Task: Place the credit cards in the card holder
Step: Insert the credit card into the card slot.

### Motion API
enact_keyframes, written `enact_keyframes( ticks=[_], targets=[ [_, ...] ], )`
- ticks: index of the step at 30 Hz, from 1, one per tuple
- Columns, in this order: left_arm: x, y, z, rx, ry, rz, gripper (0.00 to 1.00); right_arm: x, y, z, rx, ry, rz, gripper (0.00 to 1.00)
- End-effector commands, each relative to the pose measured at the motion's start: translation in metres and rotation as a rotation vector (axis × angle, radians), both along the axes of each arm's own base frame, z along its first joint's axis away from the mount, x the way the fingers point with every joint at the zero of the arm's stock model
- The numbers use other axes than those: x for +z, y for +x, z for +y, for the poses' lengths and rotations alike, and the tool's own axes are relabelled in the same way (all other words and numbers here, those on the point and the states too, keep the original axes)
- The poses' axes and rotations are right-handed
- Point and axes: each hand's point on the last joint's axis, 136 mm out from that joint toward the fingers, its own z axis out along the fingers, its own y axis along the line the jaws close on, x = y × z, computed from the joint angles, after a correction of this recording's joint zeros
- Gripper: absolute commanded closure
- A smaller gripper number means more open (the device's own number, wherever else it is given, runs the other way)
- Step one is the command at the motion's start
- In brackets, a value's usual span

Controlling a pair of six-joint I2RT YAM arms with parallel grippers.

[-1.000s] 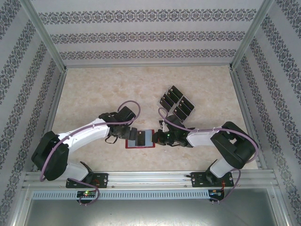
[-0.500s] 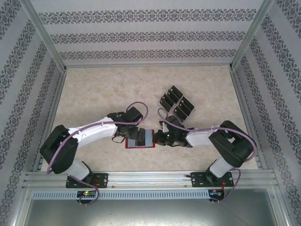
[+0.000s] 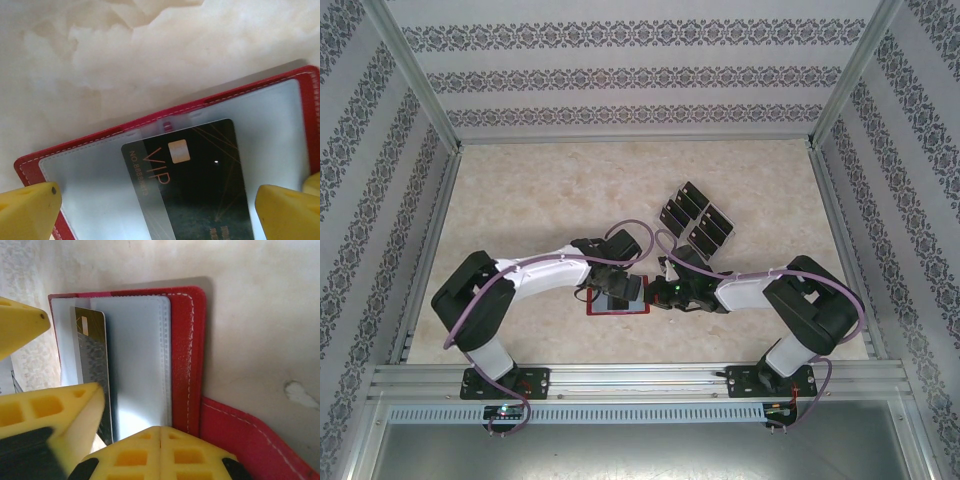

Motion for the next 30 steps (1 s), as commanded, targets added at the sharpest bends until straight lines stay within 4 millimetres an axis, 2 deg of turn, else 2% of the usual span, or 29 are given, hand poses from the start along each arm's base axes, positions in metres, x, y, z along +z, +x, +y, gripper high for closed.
enact_keyframes(
  ticks=[1,6,17,30],
  targets=[
    [-0.002,0.004,-0.005,-0.014,0.014,-0.018,0.00,-0.015,-0.002,-0.008,-0.011,-0.050,0.010,0.99],
    [-0.009,0.002,-0.001,-0.013,0.039,-0.008,0.00,-0.016,-0.002,-0.009,-0.012,-0.054,0.012,1.00],
    [-0.013,-0.013,0.034,0.022,0.131,0.002,0.00,-0.019,-0.003,-0.012,-0.016,-0.069,0.018,1.00],
    [-0.013,-0.018,0.060,0.062,0.162,-0.002,0.00,-0.020,-0.002,-0.013,-0.017,-0.075,0.021,1.00]
  ],
)
